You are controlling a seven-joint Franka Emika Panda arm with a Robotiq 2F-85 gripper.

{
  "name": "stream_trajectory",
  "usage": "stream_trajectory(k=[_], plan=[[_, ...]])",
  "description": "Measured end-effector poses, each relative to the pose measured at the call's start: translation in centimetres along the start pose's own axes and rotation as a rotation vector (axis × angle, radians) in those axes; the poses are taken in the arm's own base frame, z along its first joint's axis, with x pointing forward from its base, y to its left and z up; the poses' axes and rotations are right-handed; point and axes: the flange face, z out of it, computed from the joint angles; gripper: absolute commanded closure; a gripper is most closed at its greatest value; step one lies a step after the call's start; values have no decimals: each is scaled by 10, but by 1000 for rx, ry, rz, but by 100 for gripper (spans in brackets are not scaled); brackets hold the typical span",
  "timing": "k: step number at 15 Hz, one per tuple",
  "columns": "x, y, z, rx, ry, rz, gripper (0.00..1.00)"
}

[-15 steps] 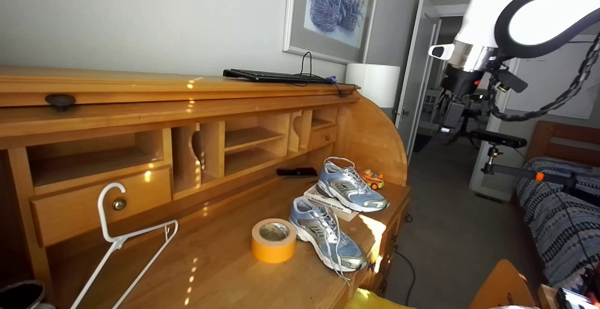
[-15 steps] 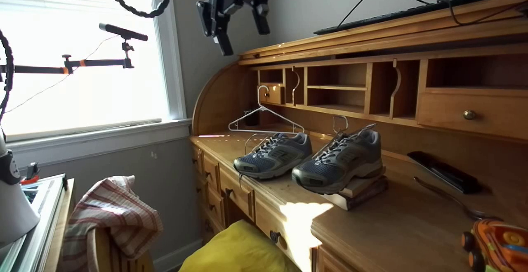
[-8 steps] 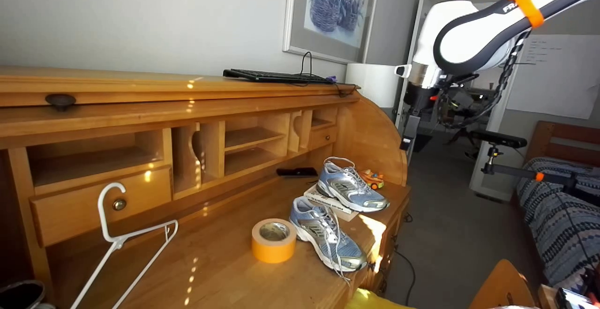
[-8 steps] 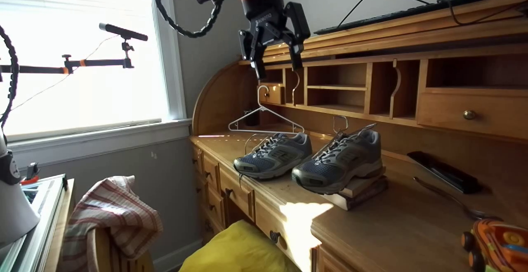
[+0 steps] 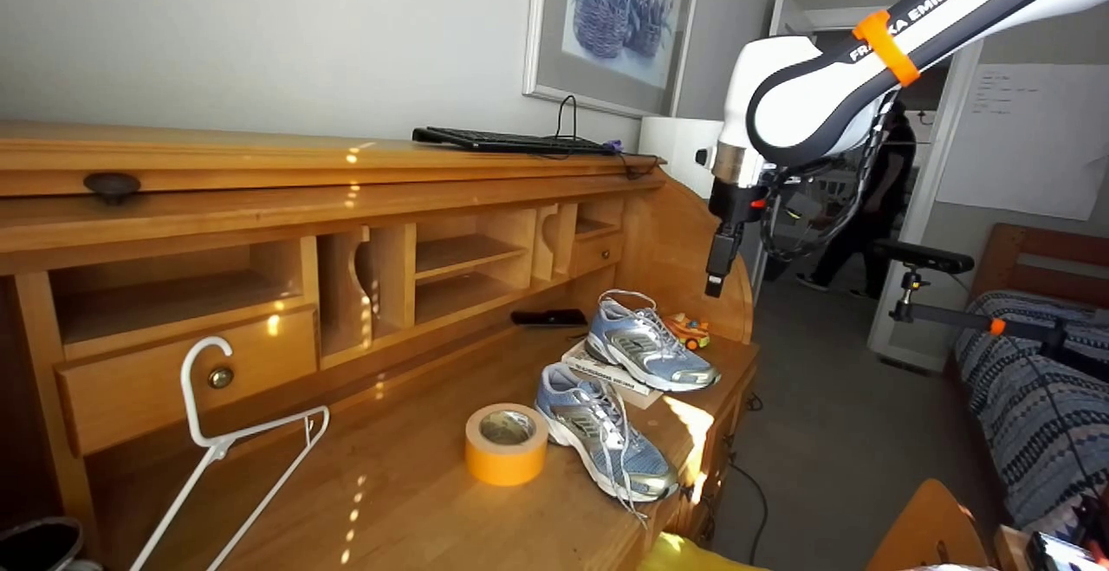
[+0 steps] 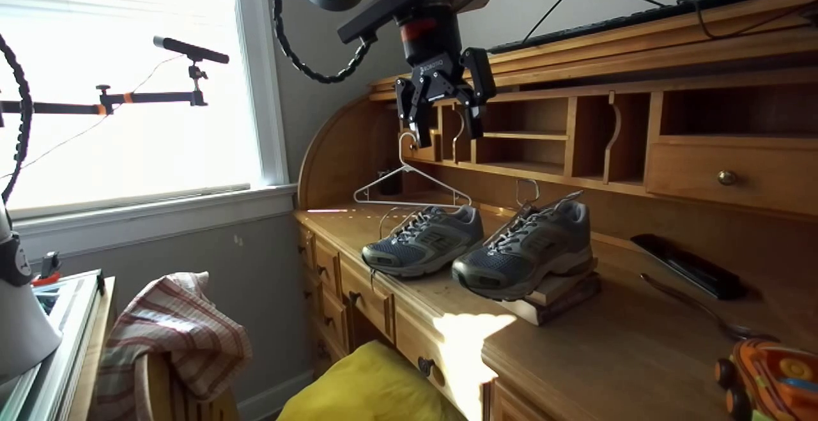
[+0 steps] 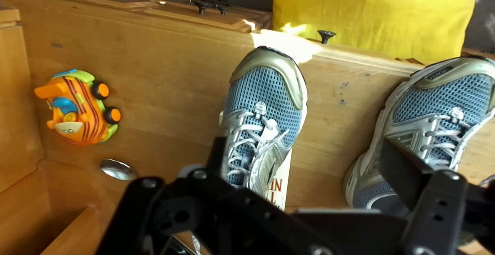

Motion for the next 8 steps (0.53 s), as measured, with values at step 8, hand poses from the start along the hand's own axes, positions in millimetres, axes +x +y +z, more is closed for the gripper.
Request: stream_trajectory(k=[8], plan=[[-1, 5, 1, -1, 9, 39, 0]])
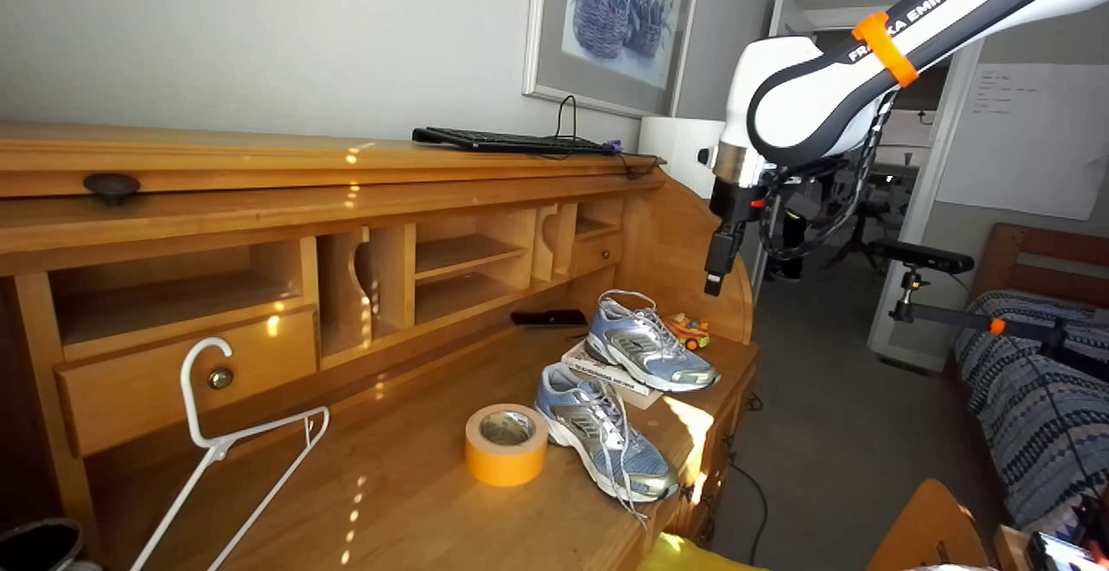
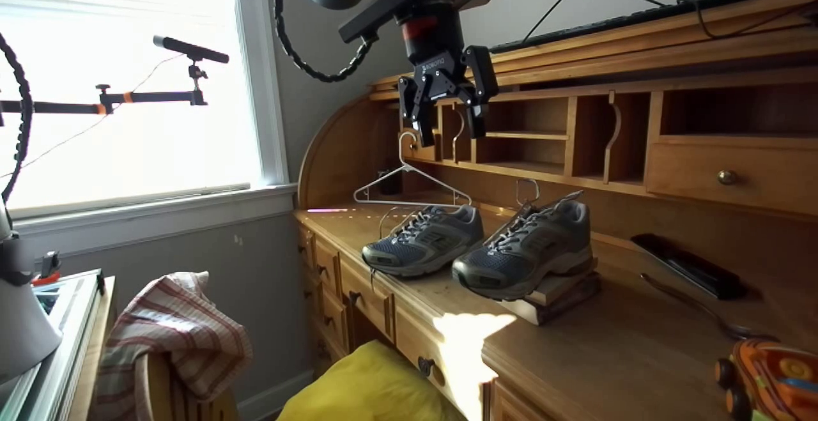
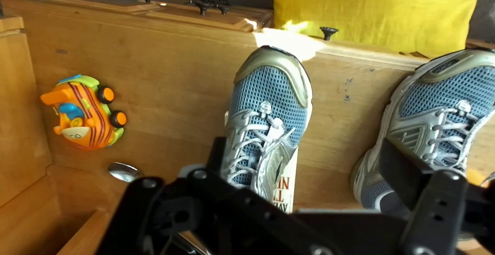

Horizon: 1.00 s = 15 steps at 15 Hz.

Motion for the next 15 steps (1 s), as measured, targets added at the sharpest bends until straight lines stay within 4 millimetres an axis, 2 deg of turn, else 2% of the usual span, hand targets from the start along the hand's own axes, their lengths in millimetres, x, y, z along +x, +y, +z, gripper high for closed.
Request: stream_trajectory(k=[2, 6, 13, 15], plan=[[6, 5, 8, -5, 41, 39, 0], [23, 12, 37, -16, 102, 89, 0], [57, 6, 88, 31, 117, 131, 1], [63, 7, 100, 40, 116, 137, 17]])
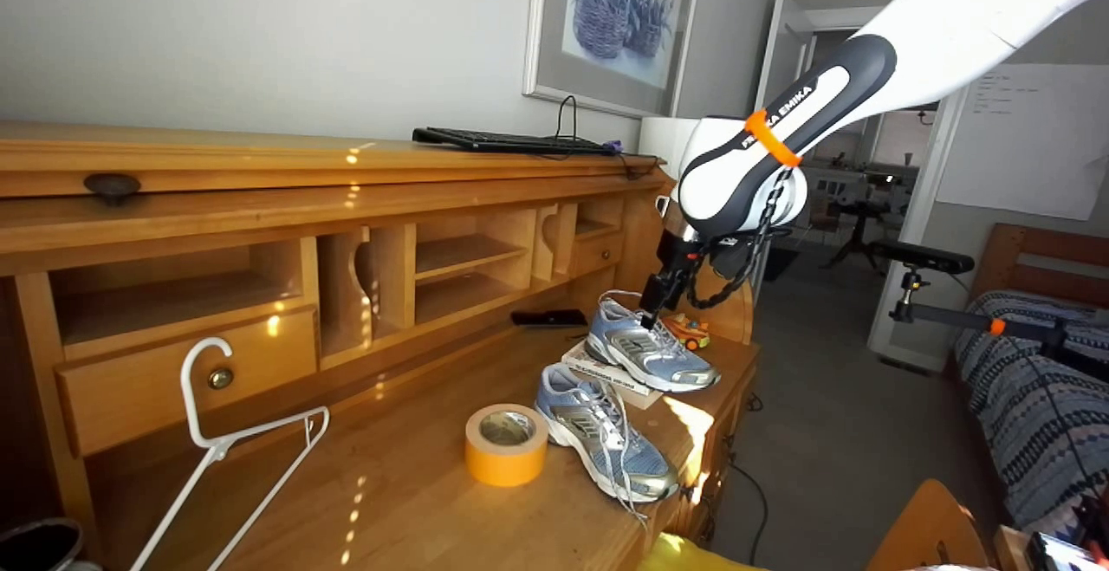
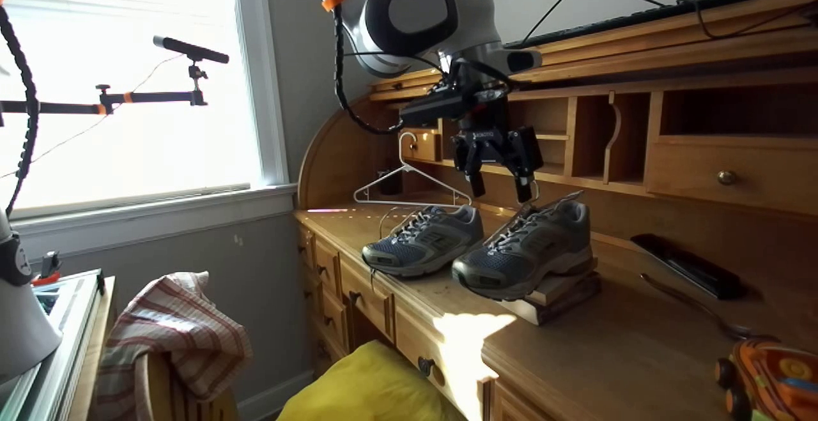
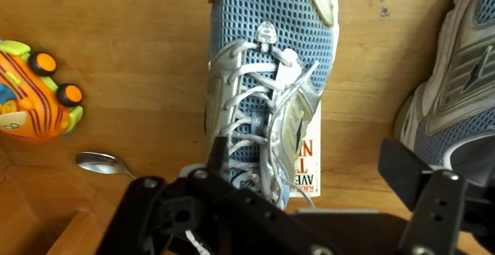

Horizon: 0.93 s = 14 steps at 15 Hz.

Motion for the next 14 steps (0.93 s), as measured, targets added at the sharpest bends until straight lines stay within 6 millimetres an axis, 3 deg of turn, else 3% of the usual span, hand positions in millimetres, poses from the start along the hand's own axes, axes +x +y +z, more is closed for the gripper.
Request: stream_trajectory(k=[1, 3, 4, 6, 7, 8, 10, 12, 13, 14], plan=[[2, 1, 5, 2, -2, 0, 31], [6, 2, 15, 6, -7, -4, 49], [8, 3, 18, 7, -8, -8, 46], [11, 3, 23, 11, -9, -12, 24], [12, 4, 25, 11, -8, -14, 26], [13, 5, 25, 12, -6, -14, 21], [15, 5, 24, 15, -1, -17, 22], [18, 5, 23, 19, 7, -20, 35], [19, 5, 22, 20, 10, -21, 50], [20, 6, 20, 21, 14, -22, 56]])
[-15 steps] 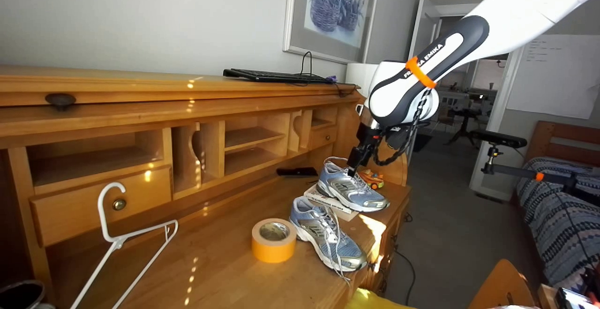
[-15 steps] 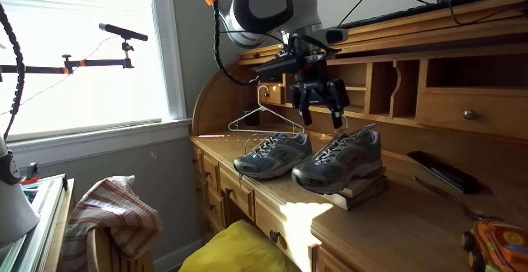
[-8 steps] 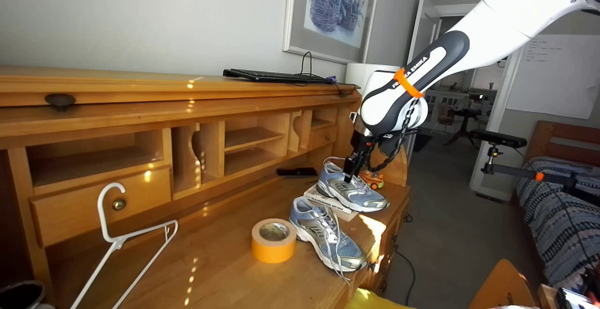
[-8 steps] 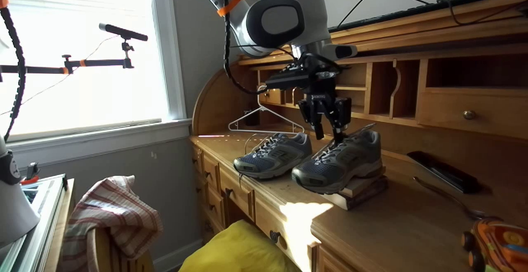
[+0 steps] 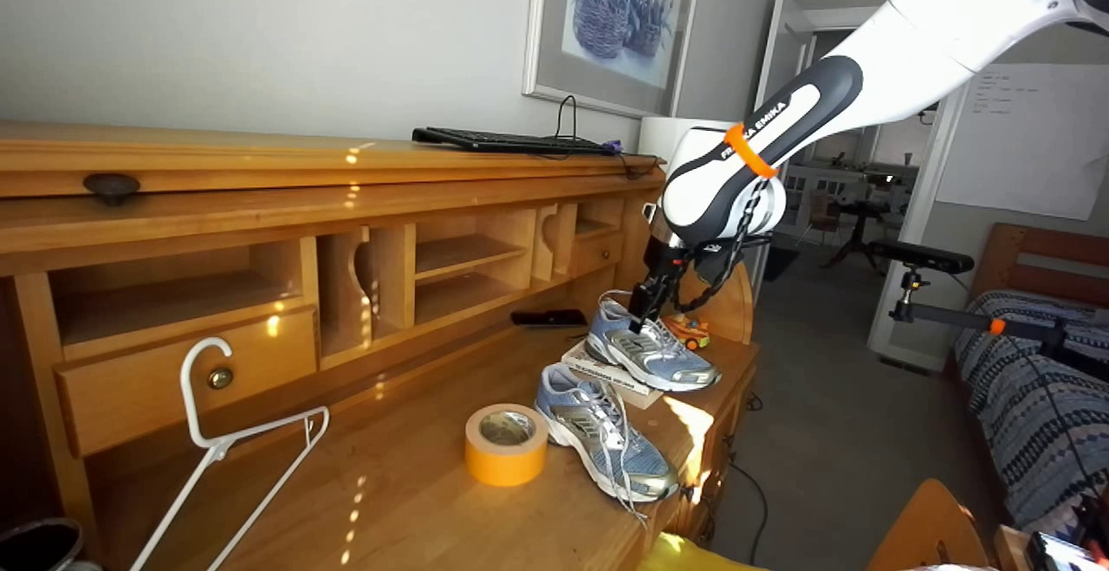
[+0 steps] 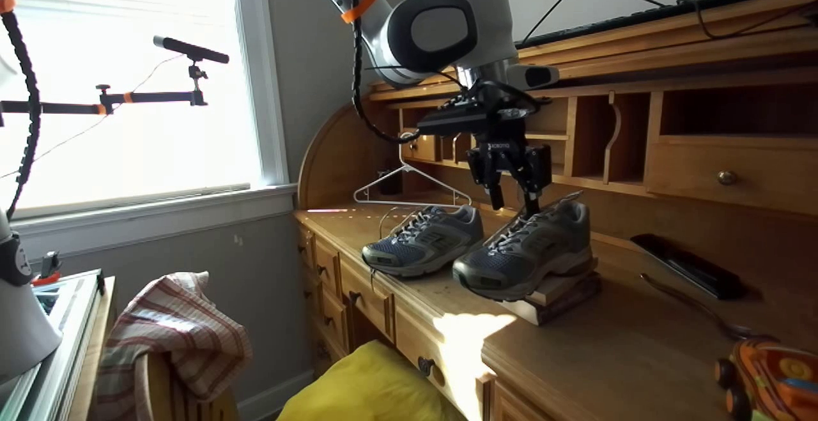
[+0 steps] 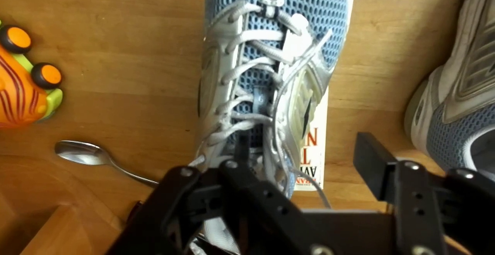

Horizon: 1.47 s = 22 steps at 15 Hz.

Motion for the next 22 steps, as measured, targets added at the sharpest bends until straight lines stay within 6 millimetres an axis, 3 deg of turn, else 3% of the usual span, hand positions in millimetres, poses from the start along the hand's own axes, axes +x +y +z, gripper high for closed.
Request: stream_trajectory(k=[6, 11, 14, 15, 17, 18, 22], plan=[[3, 4, -3, 7, 13, -6, 71], [4, 9, -5, 16, 24, -1, 58], [5, 8, -6, 29, 30, -1, 73], [6, 7, -6, 35, 31, -2, 85], [7, 7, -8, 46, 29, -3, 89], [7, 8, -8, 50, 26, -3, 98], [8, 11, -10, 72, 17, 0, 99]])
